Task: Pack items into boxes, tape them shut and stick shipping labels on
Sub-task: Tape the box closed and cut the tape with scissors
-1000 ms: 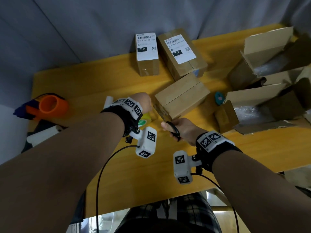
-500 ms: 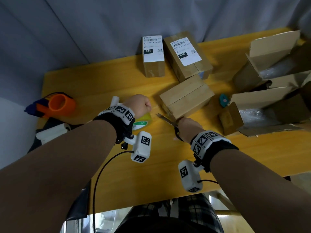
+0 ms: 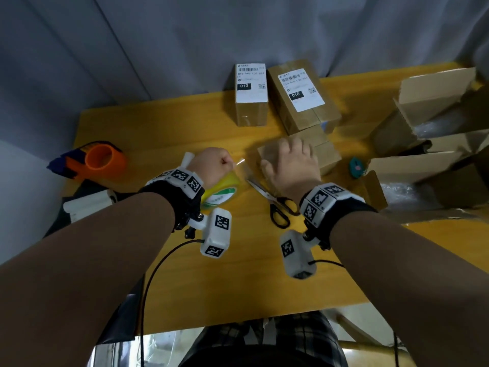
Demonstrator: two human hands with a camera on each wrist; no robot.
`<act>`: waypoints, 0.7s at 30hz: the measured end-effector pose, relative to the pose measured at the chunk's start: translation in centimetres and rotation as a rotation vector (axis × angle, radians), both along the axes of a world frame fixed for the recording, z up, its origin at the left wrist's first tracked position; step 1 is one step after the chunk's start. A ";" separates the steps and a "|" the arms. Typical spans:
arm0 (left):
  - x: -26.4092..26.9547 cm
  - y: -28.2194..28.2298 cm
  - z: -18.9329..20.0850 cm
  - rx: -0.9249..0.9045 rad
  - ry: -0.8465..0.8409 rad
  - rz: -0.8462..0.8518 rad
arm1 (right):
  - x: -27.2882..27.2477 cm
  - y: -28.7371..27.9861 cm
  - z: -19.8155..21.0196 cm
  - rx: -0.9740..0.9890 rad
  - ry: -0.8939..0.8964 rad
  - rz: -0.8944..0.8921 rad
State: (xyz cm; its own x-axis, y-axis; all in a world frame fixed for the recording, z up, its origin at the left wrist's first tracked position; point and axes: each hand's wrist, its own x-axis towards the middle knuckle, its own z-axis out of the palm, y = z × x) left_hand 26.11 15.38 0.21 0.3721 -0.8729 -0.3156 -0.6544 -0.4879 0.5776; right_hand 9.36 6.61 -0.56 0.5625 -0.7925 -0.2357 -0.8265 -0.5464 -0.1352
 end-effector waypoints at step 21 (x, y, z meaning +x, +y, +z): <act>0.3 -0.1 -1.3 0.017 0.102 0.118 | 4.1 0.0 -0.7 0.211 -0.576 -0.061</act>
State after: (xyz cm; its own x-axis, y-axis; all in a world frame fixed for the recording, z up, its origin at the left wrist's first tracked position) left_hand 26.46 15.30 -1.05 0.4372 -0.8191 -0.3713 -0.5305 -0.5682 0.6290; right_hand 13.43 6.62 -1.23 0.6010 -0.7968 -0.0628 -0.6177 -0.4132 -0.6691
